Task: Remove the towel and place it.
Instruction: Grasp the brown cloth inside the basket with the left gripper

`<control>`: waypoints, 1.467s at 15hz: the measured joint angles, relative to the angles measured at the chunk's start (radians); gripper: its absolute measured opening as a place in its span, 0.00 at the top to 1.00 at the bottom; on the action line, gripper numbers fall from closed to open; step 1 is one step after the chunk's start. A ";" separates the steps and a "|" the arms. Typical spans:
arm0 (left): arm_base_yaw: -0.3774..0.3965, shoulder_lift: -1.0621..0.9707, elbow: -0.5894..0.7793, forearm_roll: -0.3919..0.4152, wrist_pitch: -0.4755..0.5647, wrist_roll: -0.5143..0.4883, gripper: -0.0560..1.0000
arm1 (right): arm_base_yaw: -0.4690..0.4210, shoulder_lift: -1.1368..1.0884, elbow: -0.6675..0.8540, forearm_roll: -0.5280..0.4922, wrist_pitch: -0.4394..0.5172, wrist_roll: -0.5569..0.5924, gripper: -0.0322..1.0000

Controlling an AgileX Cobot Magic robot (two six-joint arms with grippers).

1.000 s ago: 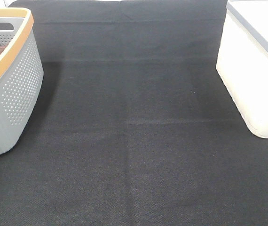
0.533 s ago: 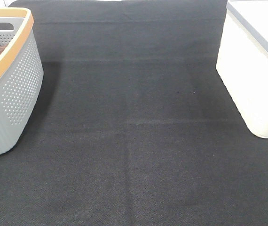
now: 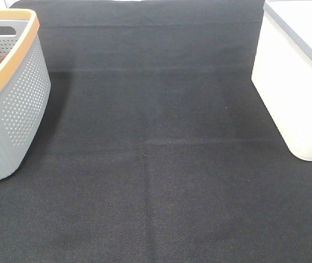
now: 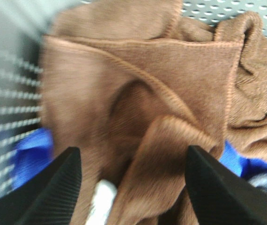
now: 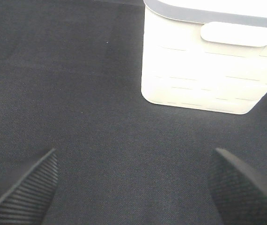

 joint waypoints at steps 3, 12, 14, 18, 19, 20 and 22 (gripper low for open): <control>0.000 0.000 -0.002 -0.014 -0.003 0.003 0.45 | 0.000 0.000 0.000 0.000 0.000 0.000 0.17; 0.000 0.033 -0.013 -0.013 0.023 0.057 0.94 | 0.000 0.000 0.000 0.000 0.000 0.000 0.17; 0.000 0.033 -0.032 -0.013 0.028 0.059 0.94 | 0.000 0.000 0.000 0.000 0.000 0.000 0.17; 0.000 0.033 -0.174 -0.022 0.127 0.036 0.94 | 0.000 0.000 0.000 0.000 0.000 0.000 0.17; 0.000 0.033 -0.210 -0.037 0.153 0.016 0.94 | 0.000 0.000 0.000 0.000 0.000 0.000 0.17; 0.000 0.033 -0.260 -0.066 0.163 -0.005 0.94 | 0.000 0.000 0.000 0.000 0.000 0.000 0.17; 0.000 0.033 -0.313 -0.104 0.165 -0.037 0.94 | 0.000 0.000 0.000 0.000 0.000 0.000 0.17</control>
